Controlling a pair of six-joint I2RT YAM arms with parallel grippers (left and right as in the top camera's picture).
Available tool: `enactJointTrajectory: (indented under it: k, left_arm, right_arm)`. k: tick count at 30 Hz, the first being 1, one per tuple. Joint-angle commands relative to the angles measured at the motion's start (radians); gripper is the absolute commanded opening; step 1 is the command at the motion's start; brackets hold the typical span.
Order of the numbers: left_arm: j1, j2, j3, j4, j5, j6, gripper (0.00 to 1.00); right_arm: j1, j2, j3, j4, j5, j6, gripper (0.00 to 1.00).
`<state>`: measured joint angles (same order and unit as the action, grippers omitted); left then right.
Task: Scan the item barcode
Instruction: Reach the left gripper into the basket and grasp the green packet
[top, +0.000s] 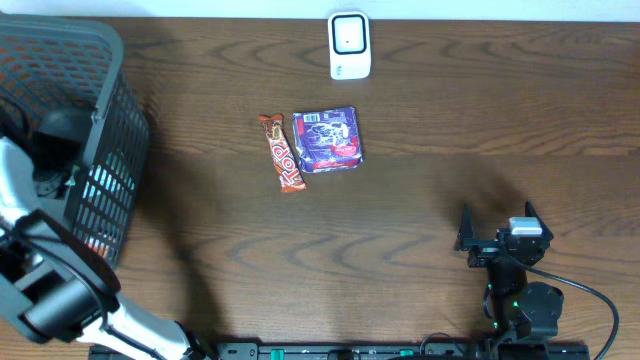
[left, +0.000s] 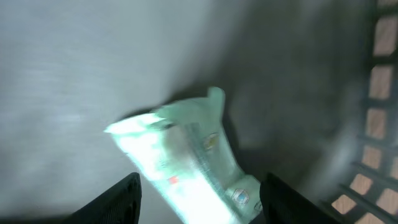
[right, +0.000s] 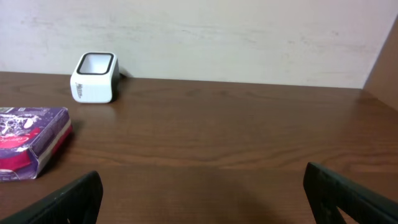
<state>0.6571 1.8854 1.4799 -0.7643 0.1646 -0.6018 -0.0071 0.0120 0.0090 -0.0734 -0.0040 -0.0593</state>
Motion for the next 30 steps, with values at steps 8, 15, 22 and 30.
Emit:
enactJointTrajectory:
  k: [8, 15, 22, 30]
  left_arm:
    - [-0.073, 0.154, -0.004, 0.045, 0.063, 0.033, 0.82]
    - [-0.074, 0.227, -0.004, 0.032, 0.063, 0.154, 0.73]
    - [-0.06, 0.192, -0.003, 0.008, 0.064, 0.186, 0.07]
    - [0.006, -0.035, -0.003, 0.016, 0.064, 0.186, 0.07]
  right_arm:
    - [0.007, -0.005, -0.004, -0.002, -0.002, -0.005, 0.99]
    - [0.007, -0.005, -0.003, -0.002, -0.002, -0.005, 0.99]
    - [0.007, -0.005, -0.004, -0.002, -0.002, -0.005, 0.99]
    - [0.007, -0.005, -0.003, -0.002, -0.002, -0.005, 0.99]
